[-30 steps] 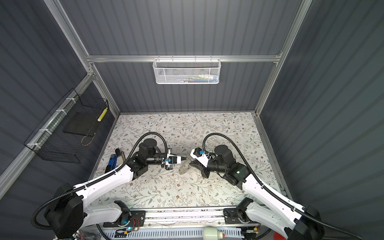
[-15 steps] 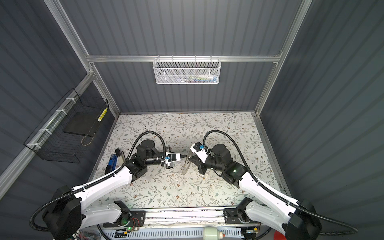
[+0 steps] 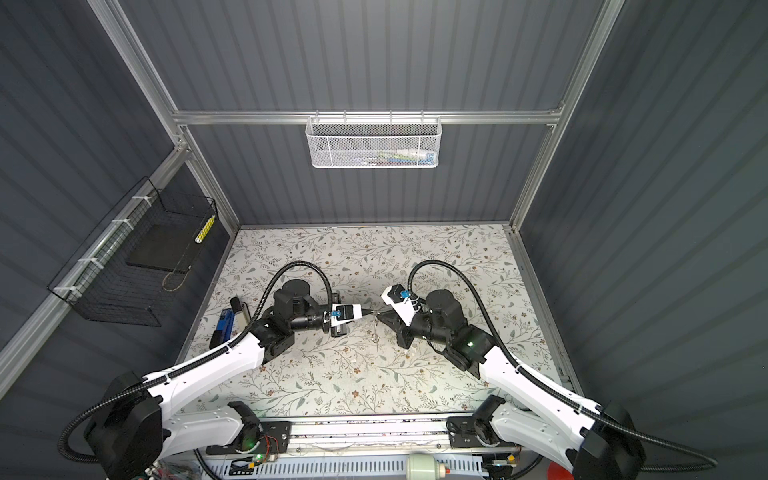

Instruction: Put the keys on the keyring

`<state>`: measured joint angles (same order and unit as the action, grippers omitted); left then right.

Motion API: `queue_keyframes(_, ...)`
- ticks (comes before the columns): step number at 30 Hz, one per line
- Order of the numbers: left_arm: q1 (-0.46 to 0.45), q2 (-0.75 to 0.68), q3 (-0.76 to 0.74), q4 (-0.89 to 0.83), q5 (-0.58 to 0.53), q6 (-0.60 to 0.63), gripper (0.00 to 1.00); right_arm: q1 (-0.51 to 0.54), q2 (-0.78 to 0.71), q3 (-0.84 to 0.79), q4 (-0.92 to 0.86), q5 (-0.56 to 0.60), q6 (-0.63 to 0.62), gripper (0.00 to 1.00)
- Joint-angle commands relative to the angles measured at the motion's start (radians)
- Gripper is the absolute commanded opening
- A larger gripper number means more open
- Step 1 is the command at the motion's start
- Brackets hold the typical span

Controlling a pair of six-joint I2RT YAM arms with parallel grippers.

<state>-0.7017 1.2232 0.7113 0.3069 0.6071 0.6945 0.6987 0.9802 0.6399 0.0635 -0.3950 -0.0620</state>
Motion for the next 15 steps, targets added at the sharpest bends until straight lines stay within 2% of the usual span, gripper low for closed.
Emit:
queue_keyframes(1, -0.005, -0.008, 0.027, -0.005, -0.006, -0.017, 0.00, 0.004, -0.013, -0.014, 0.042, 0.032, 0.011, 0.00)
queue_keyframes(12, -0.009, -0.005, 0.036, -0.010, 0.011, 0.011, 0.00, 0.004, 0.014, 0.000, 0.036, 0.048, 0.057, 0.00)
queue_keyframes(13, -0.009, -0.007, 0.036, -0.011, 0.014, 0.018, 0.00, 0.004, 0.011, -0.003, 0.038, 0.096, 0.065, 0.00)
queue_keyframes(15, -0.008, -0.015, 0.034, -0.012, 0.016, 0.023, 0.00, 0.003, 0.005, -0.012, 0.038, 0.120, 0.078, 0.00)
